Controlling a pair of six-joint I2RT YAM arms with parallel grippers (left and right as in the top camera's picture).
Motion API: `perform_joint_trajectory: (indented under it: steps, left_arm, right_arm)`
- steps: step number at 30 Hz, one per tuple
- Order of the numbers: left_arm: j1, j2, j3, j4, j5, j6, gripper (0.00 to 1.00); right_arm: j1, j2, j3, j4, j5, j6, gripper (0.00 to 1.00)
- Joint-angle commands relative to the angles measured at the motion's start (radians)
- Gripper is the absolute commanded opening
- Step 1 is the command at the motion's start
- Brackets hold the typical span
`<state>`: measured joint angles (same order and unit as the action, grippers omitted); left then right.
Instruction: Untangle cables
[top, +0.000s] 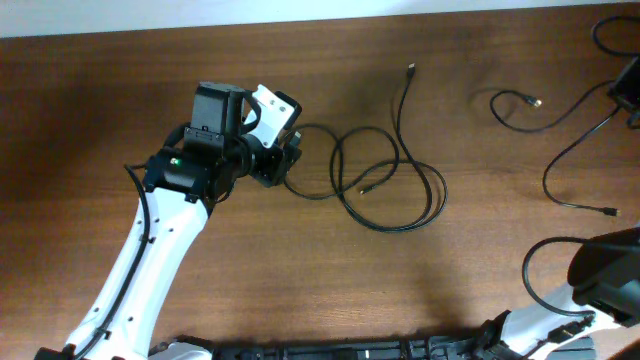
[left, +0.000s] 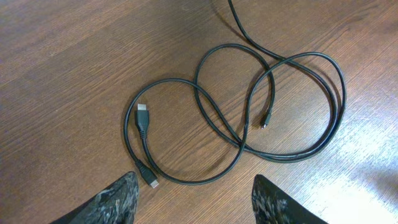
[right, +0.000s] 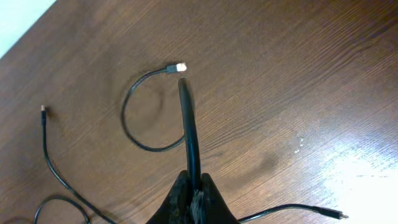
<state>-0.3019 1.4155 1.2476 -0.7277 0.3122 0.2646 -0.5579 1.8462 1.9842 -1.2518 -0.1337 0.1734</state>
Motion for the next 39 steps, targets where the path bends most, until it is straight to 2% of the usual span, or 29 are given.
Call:
perform_joint_trajectory:
  steps: [1, 3, 4, 6, 8, 11, 13, 39]
  left_arm:
    - [-0.001, -0.019, 0.015, -0.004, -0.006, -0.014, 0.59]
    - [-0.001, -0.019, 0.015, -0.004, -0.006, -0.014, 0.59]
    - [-0.001, -0.019, 0.015, -0.003, -0.006, -0.014, 0.59]
    - [-0.001, -0.019, 0.015, -0.003, -0.006, -0.014, 0.60]
    - [-0.001, -0.019, 0.015, -0.003, -0.006, -0.014, 0.59]
    - [-0.001, -0.019, 0.015, -0.004, -0.006, -0.014, 0.60]
    - [-0.001, -0.019, 0.015, -0.004, -0.006, -0.014, 0.60]
    - [-0.001, -0.019, 0.015, -0.004, -0.006, -0.018, 0.61]
  right_arm:
    - [-0.016, 0.014, 0.015, 0.003, -0.008, -0.001, 0.04]
    - [-0.027, 0.014, 0.015, 0.003, -0.008, -0.001, 0.04]
    - [-0.032, 0.014, 0.015, 0.002, -0.010, -0.001, 0.13]
    - [-0.034, 0.014, 0.015, -0.002, -0.009, -0.001, 0.77]
    - [-0.032, 0.014, 0.015, -0.013, -0.009, -0.001, 0.92]
    - [-0.032, 0.014, 0.015, -0.025, -0.010, -0.001, 0.98]
    - [-0.032, 0.014, 0.015, -0.033, -0.010, -0.001, 0.98]
    - [-0.031, 0.015, 0.015, -0.069, -0.013, -0.001, 0.98]
